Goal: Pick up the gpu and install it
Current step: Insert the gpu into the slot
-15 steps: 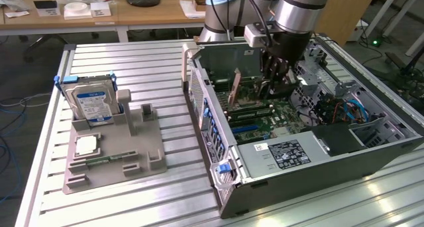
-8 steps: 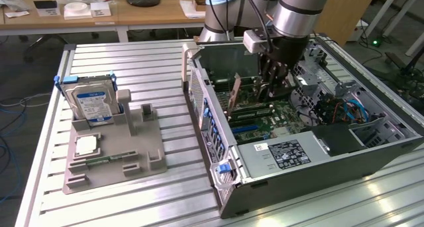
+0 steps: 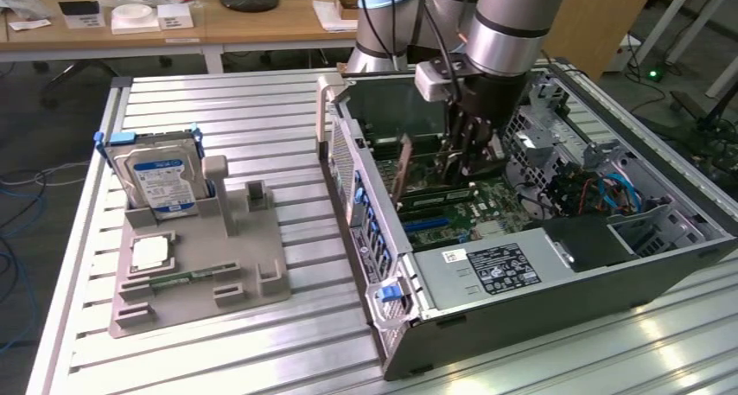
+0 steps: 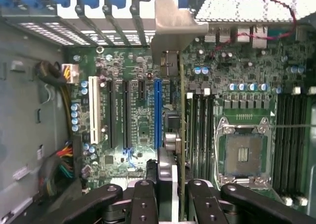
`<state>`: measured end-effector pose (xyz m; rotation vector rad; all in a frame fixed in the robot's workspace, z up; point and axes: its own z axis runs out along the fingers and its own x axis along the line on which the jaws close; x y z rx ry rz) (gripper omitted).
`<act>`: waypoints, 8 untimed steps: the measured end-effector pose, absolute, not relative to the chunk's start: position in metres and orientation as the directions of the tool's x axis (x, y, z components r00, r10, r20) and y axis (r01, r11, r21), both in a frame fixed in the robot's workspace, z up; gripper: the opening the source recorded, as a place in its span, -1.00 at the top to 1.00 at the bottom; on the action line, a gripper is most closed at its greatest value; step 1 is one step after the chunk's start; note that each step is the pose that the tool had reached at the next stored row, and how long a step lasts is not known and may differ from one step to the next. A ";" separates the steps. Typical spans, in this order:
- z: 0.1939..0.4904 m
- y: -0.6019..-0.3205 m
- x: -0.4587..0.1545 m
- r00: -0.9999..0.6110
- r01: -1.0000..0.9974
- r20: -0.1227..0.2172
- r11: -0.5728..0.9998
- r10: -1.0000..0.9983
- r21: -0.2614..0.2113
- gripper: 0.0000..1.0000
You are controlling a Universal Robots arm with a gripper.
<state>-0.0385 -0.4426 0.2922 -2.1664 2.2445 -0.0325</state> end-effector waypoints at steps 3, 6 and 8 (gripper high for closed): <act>0.288 -0.446 -0.039 -0.051 -0.998 -0.001 0.051 -0.999 -0.030 0.44; 0.283 -0.448 -0.043 -0.053 -0.998 -0.001 0.053 -0.999 -0.030 0.44; 0.280 -0.448 -0.047 -0.053 -0.998 -0.001 0.053 -0.999 -0.030 0.44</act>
